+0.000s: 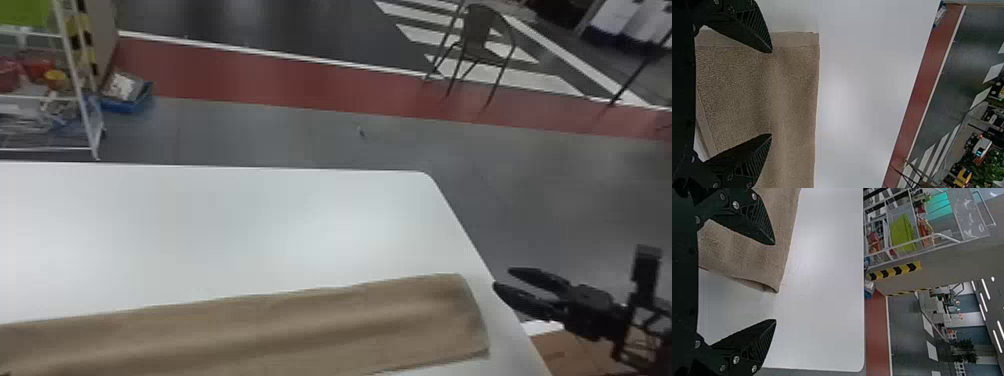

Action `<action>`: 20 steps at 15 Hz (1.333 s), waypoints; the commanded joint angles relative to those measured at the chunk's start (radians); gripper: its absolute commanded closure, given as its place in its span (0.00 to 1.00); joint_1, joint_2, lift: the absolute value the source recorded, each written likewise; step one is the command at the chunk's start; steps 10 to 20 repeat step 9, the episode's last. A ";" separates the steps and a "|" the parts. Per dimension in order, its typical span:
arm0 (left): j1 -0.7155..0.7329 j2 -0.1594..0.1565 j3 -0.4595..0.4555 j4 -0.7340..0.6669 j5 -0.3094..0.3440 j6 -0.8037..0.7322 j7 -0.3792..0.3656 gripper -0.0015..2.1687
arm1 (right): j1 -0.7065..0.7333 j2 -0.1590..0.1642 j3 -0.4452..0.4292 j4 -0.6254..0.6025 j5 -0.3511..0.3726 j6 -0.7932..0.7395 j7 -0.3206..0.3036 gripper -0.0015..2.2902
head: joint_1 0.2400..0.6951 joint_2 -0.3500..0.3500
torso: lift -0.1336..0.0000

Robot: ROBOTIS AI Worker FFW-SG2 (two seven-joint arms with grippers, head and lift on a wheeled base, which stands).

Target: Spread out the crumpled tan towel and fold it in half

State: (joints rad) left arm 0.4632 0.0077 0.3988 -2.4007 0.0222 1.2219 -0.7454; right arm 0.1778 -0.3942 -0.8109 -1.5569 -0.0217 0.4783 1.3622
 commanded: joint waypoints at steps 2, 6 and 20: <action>-0.001 0.002 0.008 0.000 -0.007 0.005 -0.003 0.07 | -0.011 -0.003 0.010 0.006 0.000 0.000 0.005 0.09 | 1.00 0.00 | 0.09; -0.008 0.006 0.011 0.000 -0.007 0.035 -0.003 0.07 | -0.023 -0.002 0.013 0.008 -0.003 0.006 0.005 0.09 | 1.00 0.00 | 0.09; -0.020 0.006 0.009 0.000 -0.008 0.041 -0.003 0.07 | -0.024 -0.003 0.009 0.006 -0.003 0.009 0.005 0.07 | 1.00 0.00 | 0.09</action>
